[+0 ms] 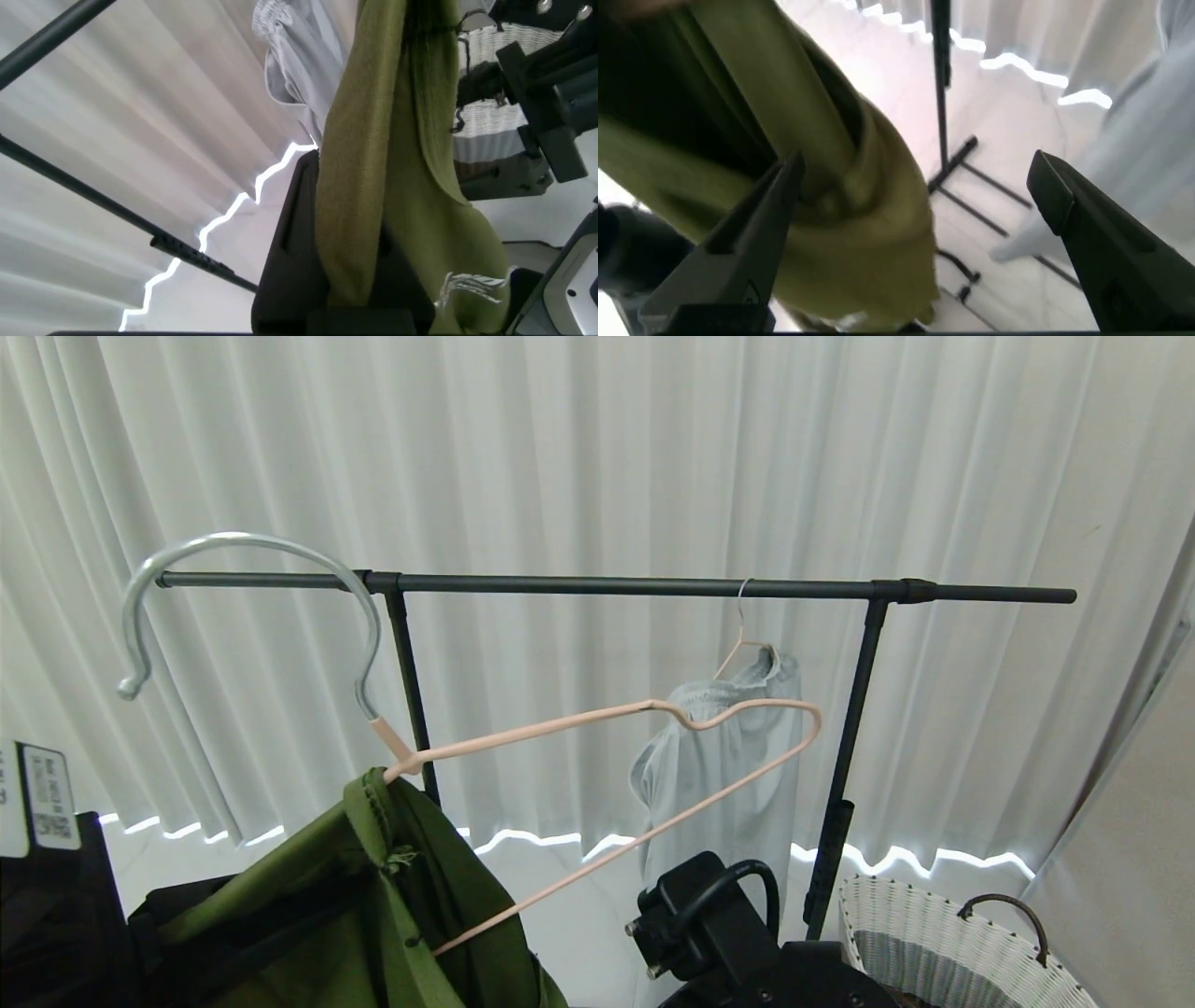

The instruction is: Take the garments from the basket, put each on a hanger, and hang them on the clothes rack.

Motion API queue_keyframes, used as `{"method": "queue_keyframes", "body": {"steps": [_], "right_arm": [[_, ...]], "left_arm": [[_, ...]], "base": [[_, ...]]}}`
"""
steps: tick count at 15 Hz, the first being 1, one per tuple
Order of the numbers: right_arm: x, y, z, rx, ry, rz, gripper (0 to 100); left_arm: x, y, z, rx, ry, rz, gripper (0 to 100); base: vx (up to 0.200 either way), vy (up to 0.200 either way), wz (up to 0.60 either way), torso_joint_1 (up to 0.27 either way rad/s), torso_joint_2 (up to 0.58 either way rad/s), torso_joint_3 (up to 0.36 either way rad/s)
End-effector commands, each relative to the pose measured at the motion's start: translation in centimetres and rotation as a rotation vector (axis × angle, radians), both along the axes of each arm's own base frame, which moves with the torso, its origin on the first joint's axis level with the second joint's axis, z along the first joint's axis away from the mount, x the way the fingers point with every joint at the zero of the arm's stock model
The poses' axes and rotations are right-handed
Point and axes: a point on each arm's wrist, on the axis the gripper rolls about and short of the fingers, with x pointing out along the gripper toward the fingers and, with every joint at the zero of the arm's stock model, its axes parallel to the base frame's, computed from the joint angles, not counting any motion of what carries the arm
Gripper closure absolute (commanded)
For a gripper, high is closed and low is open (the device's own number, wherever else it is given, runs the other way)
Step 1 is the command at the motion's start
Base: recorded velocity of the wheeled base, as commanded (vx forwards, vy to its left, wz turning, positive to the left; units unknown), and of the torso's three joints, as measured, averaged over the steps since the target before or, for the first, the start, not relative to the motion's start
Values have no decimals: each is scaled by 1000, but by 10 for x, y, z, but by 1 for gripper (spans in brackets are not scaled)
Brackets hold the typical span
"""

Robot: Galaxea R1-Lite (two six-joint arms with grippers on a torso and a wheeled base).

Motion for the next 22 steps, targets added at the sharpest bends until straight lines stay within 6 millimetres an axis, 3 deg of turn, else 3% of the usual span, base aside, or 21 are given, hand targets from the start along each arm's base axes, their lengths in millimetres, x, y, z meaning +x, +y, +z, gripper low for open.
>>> {"method": "queue_keyframes", "body": {"steps": [1, 6, 9, 13, 17, 22], "right_arm": [[1, 9, 3, 15, -11, 6, 0], [7, 21, -29, -80, 11, -1, 0], [12, 16, -44, -151, 24, -29, 0], [35, -25, -55, -272, 25, -135, 0], [51, -73, -51, -334, 18, -227, 0], [66, -113, -45, -362, 9, -334, 0]], "left_arm": [[0, -1, 1, 0, -1, -4, 100], [-1, -2, 3, -5, -5, -21, 100], [-2, -1, 3, -7, -7, -20, 100], [-2, -1, -1, 4, -1, -17, 100], [-2, 0, -12, 36, 21, -13, 100], [-6, 6, -31, 77, 51, -9, 100]], "base": [[0, 0, 0, 0, 0, 0], [0, 0, 0, 0, 0, 0], [0, 0, 0, 0, 0, 0], [0, 0, 0, 0, 0, 0], [0, 0, 0, 0, 0, 0], [0, 0, 0, 0, 0, 0]]}}
